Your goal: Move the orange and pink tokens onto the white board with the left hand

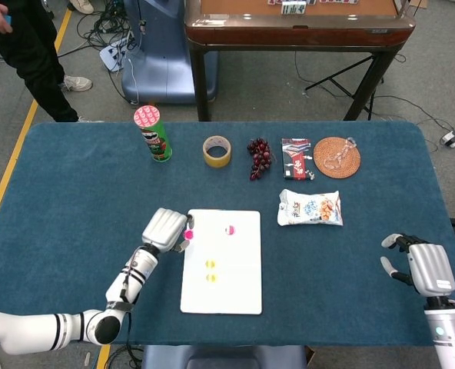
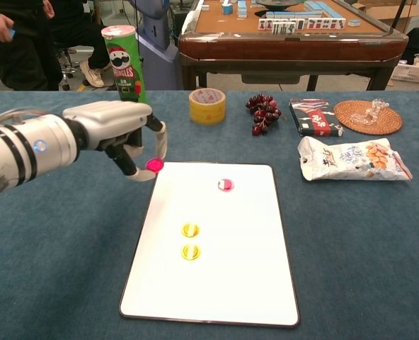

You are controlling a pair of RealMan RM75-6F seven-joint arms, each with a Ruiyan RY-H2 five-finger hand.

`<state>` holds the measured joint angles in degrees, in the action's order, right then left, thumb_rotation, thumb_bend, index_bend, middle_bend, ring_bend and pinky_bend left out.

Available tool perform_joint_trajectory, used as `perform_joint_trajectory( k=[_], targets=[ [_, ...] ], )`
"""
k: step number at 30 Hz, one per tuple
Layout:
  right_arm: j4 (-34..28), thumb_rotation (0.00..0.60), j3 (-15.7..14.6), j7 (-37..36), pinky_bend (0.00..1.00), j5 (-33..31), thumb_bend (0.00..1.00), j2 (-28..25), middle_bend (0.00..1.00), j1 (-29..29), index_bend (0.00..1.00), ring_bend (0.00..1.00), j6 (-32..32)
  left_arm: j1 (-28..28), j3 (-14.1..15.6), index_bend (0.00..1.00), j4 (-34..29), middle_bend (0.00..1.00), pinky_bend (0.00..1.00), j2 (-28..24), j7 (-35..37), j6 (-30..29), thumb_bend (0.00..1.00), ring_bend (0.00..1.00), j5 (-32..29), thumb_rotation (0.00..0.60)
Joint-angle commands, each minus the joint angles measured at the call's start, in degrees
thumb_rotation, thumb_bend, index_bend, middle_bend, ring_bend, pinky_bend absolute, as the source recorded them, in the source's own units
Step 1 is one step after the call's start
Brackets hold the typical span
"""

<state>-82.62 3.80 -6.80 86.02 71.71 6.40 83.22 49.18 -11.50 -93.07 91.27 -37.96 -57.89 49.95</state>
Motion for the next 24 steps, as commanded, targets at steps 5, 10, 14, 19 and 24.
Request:
perform_joint_trajectory(
  k=[5, 10, 14, 19, 24],
  targets=[
    [0.9, 0.600, -0.1, -1.2, 0.61, 0.1, 0.25, 0.3, 0.50, -0.4, 0.47, 0.50, 0.4, 4.9, -2.2, 0.58, -1.5, 1.00, 1.00, 2.9, -4.1, 0.5, 0.30, 1.00, -2.9, 0.600],
    [1.8, 0.600, -0.2, -2.2, 0.61, -0.1, 0.25, 0.5, 0.50, -0.7, 0.47, 0.50, 0.5, 7.3, -2.3, 0.58, 0.1, 1.00, 1.00, 5.2, -5.4, 0.8, 0.30, 1.00, -4.9, 0.600],
    [2.6, 0.600, -0.2, -2.9, 0.61, -0.3, 0.25, 0.8, 0.50, -0.7, 0.47, 0.50, 0.3, 8.6, -2.1, 0.58, 2.1, 1.00, 1.00, 6.6, -5.7, 1.5, 0.30, 1.00, -6.2, 0.600],
    [3.2, 0.600, -0.3, -3.3, 0.61, -0.3, 0.25, 1.1, 0.50, -0.6, 0.47, 0.50, 0.0, 10.0, -2.2, 0.58, 4.9, 1.00, 1.00, 8.3, -5.7, 2.1, 0.30, 1.00, -7.8, 0.600],
    [3.2, 0.600, -0.2, -3.4, 0.61, -0.2, 0.25, 1.1, 0.50, -0.6, 0.47, 0.50, 0.0, 11.1, -1.8, 0.57, 6.5, 1.00, 1.00, 9.6, -5.9, 2.2, 0.30, 1.00, -8.3, 0.600]
  ],
)
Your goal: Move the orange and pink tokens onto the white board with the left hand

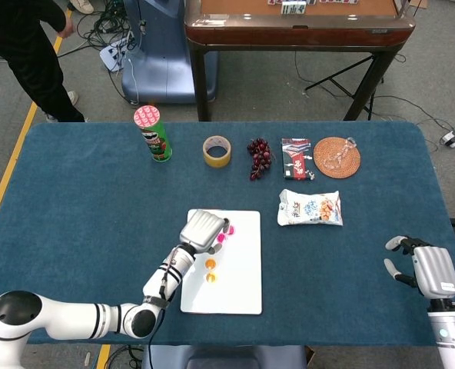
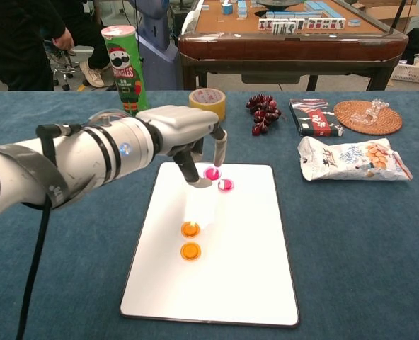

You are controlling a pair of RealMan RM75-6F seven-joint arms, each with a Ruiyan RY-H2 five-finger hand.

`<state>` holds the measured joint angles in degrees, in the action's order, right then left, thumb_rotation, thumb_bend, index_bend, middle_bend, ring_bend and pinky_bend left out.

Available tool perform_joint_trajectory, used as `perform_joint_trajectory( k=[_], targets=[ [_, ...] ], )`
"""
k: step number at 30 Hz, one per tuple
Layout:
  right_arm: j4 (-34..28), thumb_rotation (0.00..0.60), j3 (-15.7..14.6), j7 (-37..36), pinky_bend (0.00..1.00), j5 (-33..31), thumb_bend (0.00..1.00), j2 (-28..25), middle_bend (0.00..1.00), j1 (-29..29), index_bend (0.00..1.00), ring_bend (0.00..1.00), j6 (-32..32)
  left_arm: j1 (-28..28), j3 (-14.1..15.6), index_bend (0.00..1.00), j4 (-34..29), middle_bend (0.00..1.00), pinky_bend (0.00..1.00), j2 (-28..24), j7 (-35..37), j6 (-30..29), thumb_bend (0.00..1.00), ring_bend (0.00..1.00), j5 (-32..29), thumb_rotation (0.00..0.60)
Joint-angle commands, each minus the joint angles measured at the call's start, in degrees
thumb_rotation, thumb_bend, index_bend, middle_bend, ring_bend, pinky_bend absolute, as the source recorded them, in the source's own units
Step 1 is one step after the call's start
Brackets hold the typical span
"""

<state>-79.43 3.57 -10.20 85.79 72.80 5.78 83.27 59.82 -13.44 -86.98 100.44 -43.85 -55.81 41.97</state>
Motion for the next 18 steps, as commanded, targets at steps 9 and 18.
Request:
perform_joint_trajectory(
  k=[9, 18],
  targets=[
    [-0.3, 0.600, 0.0, 0.0, 0.61, 0.2, 0.25, -0.1, 0.50, 0.1, 0.47, 0.50, -0.1, 2.3, -0.5, 0.57, 1.9, 1.00, 1.00, 2.5, 0.2, 0.6, 0.30, 1.00, -2.3, 0.600],
    [0.1, 0.600, 0.0, -0.4, 0.61, 0.1, 0.25, -0.1, 0.50, 0.0, 0.47, 0.50, -0.2, 4.1, -0.6, 0.57, 4.3, 1.00, 1.00, 4.7, -0.1, 1.0, 0.30, 1.00, -3.8, 0.600]
  ],
)
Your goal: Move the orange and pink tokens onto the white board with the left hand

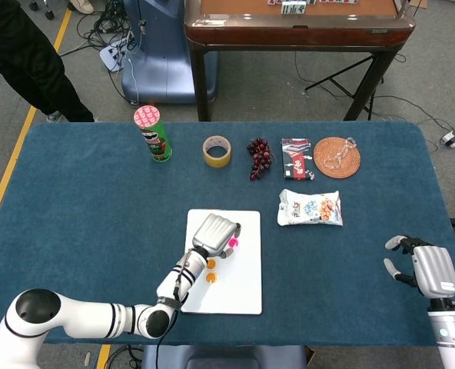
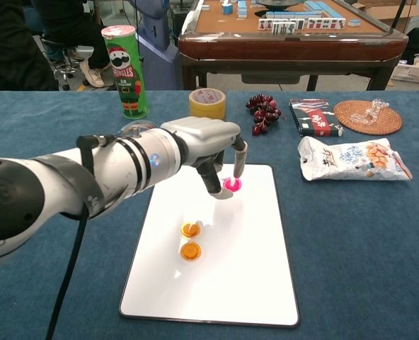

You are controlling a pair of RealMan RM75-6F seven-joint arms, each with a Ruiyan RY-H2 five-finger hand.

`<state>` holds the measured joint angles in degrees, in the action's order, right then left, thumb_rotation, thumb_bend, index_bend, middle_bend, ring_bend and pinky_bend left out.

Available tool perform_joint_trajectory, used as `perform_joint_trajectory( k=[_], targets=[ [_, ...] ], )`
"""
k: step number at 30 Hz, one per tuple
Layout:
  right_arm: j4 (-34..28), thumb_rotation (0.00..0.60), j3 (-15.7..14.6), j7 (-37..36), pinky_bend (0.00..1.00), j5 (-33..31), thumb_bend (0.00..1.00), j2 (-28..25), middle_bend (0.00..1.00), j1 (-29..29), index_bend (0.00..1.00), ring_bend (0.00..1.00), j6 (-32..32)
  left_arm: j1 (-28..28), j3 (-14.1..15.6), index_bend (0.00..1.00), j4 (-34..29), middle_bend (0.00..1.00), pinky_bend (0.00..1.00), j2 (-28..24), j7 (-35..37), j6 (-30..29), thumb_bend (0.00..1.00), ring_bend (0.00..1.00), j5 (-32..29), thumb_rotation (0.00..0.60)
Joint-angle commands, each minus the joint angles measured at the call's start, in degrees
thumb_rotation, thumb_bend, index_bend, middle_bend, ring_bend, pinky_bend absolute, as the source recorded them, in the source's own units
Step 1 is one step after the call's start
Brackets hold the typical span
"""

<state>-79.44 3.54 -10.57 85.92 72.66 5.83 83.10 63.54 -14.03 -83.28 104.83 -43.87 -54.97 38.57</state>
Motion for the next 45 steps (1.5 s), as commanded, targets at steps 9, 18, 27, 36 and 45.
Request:
perform_joint_trajectory(
  k=[9, 18, 27, 36, 45],
  targets=[
    [0.4, 0.600, 0.0, -0.3, 0.61, -0.1, 0.25, 0.2, 0.50, 0.0, 0.47, 0.50, -0.2, 1.3, 0.0, 0.54, 2.5, 1.00, 1.00, 1.1, -0.1, 0.5, 0.30, 1.00, -1.3, 0.600],
    [0.2, 0.600, 0.0, -0.2, 0.61, -0.1, 0.25, 0.2, 0.50, 0.0, 0.47, 0.50, -0.2, 1.6, 0.3, 0.41, 2.6, 1.00, 1.00, 1.3, 0.3, 0.4, 0.30, 1.00, -0.9, 0.600],
    [0.3, 0.600, 0.1, -0.4, 0.61, 0.0, 0.25, 0.2, 0.50, 0.1, 0.47, 0.50, -0.1, -1.1, 1.9, 0.35, -2.6, 1.00, 1.00, -2.7, 0.4, -4.1, 0.30, 1.00, 1.0, 0.600],
    [-1.1, 0.600, 0.5, 1.2, 0.61, 0.3, 0.25, -0.2, 0.50, 0.5, 0.47, 0.50, -0.1, -10.2, 6.6, 0.31, -13.4, 0.82, 1.00, -13.6, 4.6, -14.4, 0.30, 0.84, 9.1, 0.600],
    [-4.5, 0.600, 0.9, 4.5, 0.61, 0.4, 0.25, -1.7, 0.50, 1.2, 0.47, 0.50, -0.3, -22.0, 11.5, 0.27, -18.5, 0.35, 0.69, -23.9, 12.3, -26.2, 0.30, 0.41, 19.6, 0.600]
  ],
)
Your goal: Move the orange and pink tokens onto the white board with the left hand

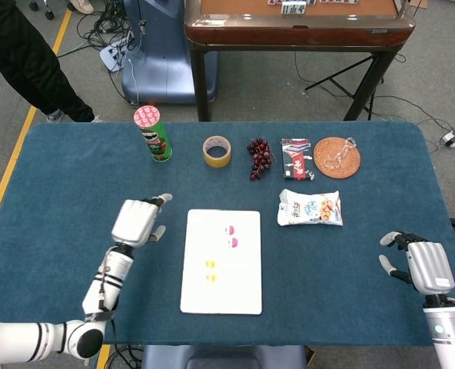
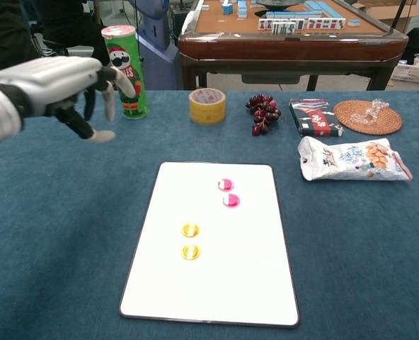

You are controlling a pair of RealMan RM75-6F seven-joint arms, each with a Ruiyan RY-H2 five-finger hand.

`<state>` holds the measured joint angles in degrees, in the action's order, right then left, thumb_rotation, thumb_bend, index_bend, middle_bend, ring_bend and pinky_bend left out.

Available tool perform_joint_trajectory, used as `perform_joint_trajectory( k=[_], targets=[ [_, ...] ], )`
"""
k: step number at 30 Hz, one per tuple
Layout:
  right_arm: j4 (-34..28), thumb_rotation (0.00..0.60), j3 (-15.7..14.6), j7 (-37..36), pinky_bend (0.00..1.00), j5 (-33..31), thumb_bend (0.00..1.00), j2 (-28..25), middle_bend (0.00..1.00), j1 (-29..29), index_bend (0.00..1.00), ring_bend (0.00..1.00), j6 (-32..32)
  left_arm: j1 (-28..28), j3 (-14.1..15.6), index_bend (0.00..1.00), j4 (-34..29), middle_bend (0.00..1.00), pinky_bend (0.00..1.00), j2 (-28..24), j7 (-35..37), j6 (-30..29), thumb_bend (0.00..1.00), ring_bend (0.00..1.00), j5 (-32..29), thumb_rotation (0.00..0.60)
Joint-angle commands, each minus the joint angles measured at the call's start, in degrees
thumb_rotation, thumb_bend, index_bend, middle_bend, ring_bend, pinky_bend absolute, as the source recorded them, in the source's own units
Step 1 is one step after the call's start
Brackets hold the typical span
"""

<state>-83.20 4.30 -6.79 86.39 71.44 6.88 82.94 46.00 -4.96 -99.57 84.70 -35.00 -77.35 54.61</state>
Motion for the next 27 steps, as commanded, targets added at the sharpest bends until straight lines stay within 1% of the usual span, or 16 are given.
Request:
perform_joint_trajectory(
  k=[1, 4, 8, 12, 16, 20, 24, 27],
  targets=[
    [-1.2, 0.600, 0.2, 1.1, 0.61, -0.1, 0.25, -0.7, 0.50, 0.3, 0.47, 0.50, -0.2, -6.1, 3.2, 0.27, -2.9, 0.33, 0.66, -5.4, 4.7, -4.9, 0.30, 0.39, 4.2, 0.600],
    [-2.2, 0.600, 0.5, 1.8, 0.61, -0.1, 0.25, -1.2, 0.50, 0.4, 0.47, 0.50, -0.1, -9.8, 4.8, 0.27, -3.8, 0.30, 0.63, -9.0, 7.1, -6.8, 0.30, 0.36, 5.4, 0.600],
    [-3.7, 0.600, 0.9, 2.3, 0.61, -0.3, 0.25, -1.9, 0.50, 0.9, 0.47, 0.50, -0.2, -15.3, 7.2, 0.27, -3.3, 0.29, 0.61, -13.4, 10.8, -9.9, 0.30, 0.35, 7.6, 0.600],
    [-4.9, 0.600, 1.5, 2.0, 0.61, -0.7, 0.25, -2.6, 0.50, 1.5, 0.47, 0.50, -0.8, -20.4, 8.7, 0.27, -2.2, 0.29, 0.60, -16.2, 14.4, -12.7, 0.30, 0.35, 9.1, 0.600],
    [-5.8, 0.600, 1.9, 2.2, 0.61, -1.2, 0.25, -3.1, 0.50, 1.7, 0.47, 0.50, -1.1, -25.7, 8.8, 0.27, -0.6, 0.29, 0.59, -18.1, 18.3, -16.5, 0.30, 0.34, 10.0, 0.600],
    [-6.4, 0.600, 1.9, 2.4, 0.61, -1.6, 0.25, -3.5, 0.50, 1.6, 0.47, 0.50, -1.0, -29.9, 8.7, 0.27, 1.2, 0.29, 0.59, -18.8, 20.9, -19.0, 0.30, 0.34, 10.3, 0.600],
    [-7.0, 0.600, 1.8, 2.6, 0.61, -1.6, 0.25, -4.0, 0.50, 1.3, 0.47, 0.50, -0.6, -32.7, 8.3, 0.27, 2.8, 0.29, 0.59, -18.8, 21.6, -20.8, 0.30, 0.34, 11.7, 0.600],
    [-7.2, 0.600, 1.6, 2.7, 0.61, -1.7, 0.25, -4.1, 0.50, 1.2, 0.47, 0.50, -0.6, -33.9, 7.6, 0.27, 4.3, 0.29, 0.59, -18.0, 20.5, -22.0, 0.30, 0.34, 13.2, 0.600]
  ],
)
